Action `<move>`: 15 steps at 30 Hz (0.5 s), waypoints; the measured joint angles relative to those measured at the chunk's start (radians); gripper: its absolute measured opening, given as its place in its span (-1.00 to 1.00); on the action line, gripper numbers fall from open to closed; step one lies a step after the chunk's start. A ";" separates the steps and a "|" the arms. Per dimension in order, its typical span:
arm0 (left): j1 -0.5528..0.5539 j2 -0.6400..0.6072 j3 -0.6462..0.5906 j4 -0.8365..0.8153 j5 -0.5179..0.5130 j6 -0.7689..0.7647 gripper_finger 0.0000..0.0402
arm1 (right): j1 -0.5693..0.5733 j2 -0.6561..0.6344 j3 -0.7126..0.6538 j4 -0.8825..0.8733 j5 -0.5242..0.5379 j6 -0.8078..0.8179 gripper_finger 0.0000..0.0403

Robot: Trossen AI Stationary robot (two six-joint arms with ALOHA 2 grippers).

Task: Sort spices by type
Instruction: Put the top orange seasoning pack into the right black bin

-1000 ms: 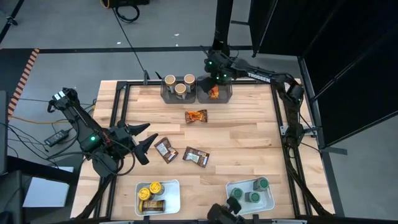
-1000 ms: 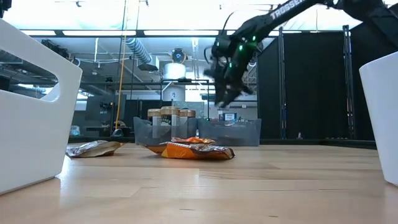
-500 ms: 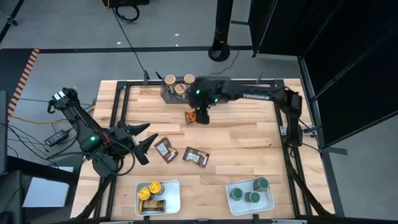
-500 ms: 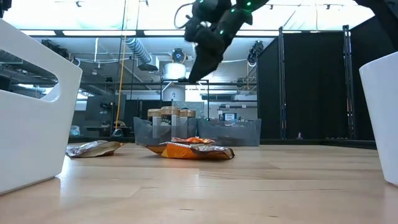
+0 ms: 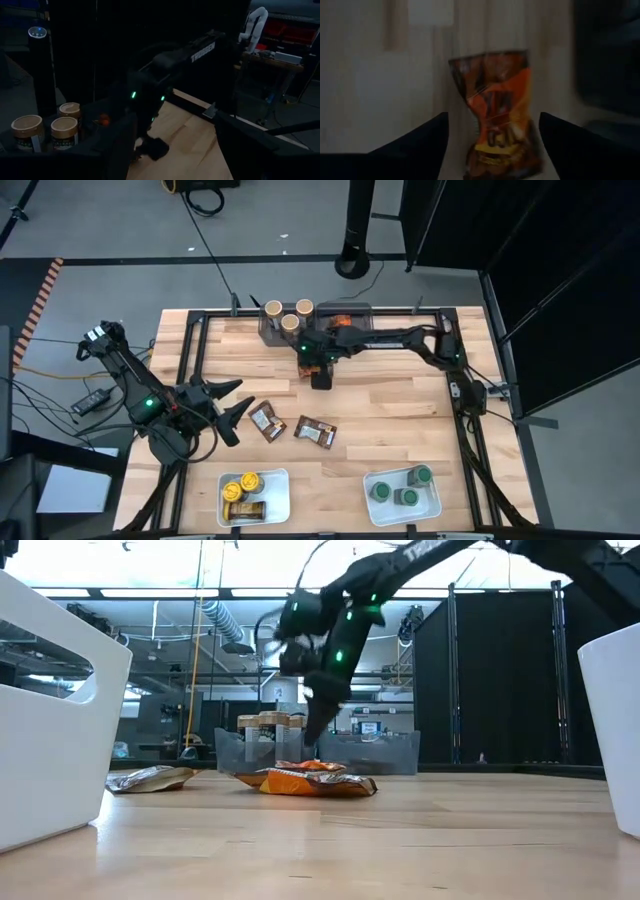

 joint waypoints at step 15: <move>0.000 0.000 0.000 -0.001 0.003 0.000 0.34 | 0.010 0.126 0.003 -0.008 0.076 0.080 -0.19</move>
